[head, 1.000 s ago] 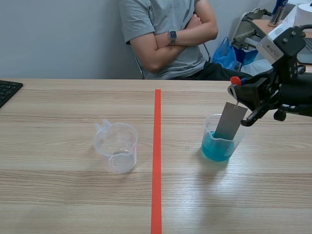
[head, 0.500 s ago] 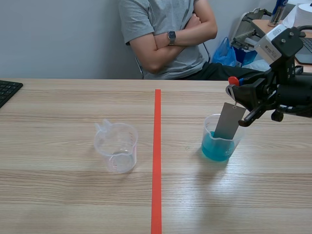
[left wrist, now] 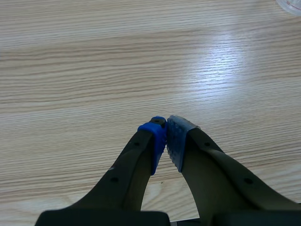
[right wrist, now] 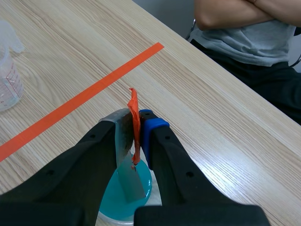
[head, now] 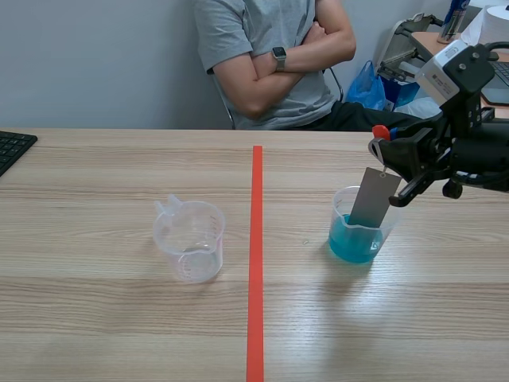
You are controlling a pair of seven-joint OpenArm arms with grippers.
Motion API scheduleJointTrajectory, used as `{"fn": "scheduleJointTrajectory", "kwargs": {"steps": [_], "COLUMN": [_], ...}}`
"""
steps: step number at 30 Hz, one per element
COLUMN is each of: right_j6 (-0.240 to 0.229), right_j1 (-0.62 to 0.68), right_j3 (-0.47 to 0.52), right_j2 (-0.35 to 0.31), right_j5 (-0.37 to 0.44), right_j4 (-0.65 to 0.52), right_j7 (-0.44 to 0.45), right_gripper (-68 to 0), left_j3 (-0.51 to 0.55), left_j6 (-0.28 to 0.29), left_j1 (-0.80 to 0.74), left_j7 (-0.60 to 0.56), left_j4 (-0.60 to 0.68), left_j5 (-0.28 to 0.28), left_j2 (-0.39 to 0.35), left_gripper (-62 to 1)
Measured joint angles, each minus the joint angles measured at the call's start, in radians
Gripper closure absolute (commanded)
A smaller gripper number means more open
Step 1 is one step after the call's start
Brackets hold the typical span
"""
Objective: Do the redox reaction experiment.
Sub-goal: 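Hold the plate still in the solution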
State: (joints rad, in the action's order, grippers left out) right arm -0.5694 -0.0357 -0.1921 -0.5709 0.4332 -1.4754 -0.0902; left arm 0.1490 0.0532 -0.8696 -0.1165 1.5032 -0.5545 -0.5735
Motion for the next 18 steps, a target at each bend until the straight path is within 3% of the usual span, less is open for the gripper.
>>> {"fn": "scheduleJointTrajectory", "kwargs": {"steps": [9,18], "right_j6": [0.0,0.0], "right_j1": [0.0,-0.003], "right_j3": [0.0,0.0], "right_j2": [0.0,0.0], "right_j5": [0.0,0.029], "right_j4": [0.0,-0.009], "right_j7": [-0.004,-0.066], "right_gripper": [-1.5,-1.5], "left_j3": [0.0,0.0], "left_j6": [0.0,0.0], "left_j1": [0.0,0.0], "left_j7": [0.0,0.0], "left_j4": [0.0,0.0], "left_j5": [0.0,0.0], "left_j2": [0.0,0.0], "left_gripper": [-4.2,-4.2]}}
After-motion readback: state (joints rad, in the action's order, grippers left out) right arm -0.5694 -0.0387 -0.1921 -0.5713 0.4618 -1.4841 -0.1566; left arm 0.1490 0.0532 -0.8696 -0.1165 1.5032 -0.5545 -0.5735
